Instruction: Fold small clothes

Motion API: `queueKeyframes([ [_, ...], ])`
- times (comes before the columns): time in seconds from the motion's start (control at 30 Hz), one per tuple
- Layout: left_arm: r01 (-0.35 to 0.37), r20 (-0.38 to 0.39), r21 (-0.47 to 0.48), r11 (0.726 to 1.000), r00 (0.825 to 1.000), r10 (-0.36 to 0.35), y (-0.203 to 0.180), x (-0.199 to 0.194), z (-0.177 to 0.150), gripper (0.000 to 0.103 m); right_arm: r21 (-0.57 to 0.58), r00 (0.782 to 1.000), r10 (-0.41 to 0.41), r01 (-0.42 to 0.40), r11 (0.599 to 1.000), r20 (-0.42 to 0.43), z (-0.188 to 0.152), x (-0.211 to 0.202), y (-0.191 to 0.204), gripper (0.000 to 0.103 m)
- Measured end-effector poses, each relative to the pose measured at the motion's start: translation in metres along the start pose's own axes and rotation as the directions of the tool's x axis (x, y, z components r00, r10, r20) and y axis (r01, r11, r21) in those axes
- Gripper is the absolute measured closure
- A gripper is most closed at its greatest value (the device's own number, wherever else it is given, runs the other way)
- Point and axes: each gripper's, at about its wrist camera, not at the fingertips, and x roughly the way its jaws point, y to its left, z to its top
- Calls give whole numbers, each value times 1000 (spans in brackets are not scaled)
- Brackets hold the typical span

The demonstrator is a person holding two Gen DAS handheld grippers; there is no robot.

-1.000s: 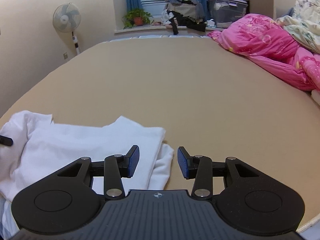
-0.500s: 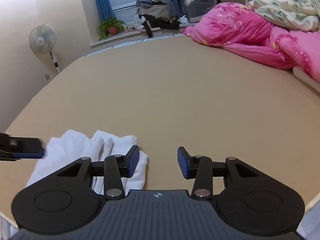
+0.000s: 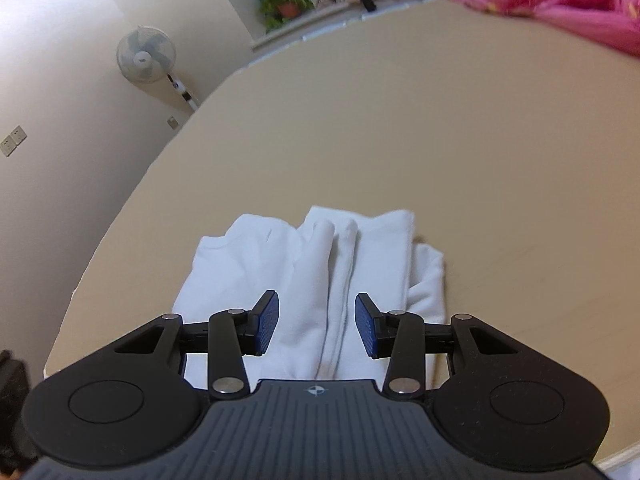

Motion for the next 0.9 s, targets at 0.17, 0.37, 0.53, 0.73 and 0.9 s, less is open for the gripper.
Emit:
queueKeyframes([
  [0.17, -237, 82, 69, 969, 969, 231, 8, -45, 4, 39, 1, 997, -35, 35, 999, -62, 4, 36, 1, 52],
  [0.37, -309, 49, -39, 950, 949, 311, 29, -65, -16, 37, -63, 992, -75, 68, 996, -102, 0, 68, 12, 52],
  [0.53, -291, 93, -185, 939, 946, 311, 47, -67, -29, 37, -88, 993, -98, 92, 992, -63, -5, 73, 19, 56],
  [0.73, -287, 116, -212, 934, 942, 315, 54, -72, -32, 37, -109, 999, -49, 50, 993, 13, -5, 57, 25, 94],
  [0.9, -236, 149, -252, 938, 949, 279, 59, -76, -27, 37, -18, 978, 79, -77, 997, 195, 12, -5, 11, 94],
])
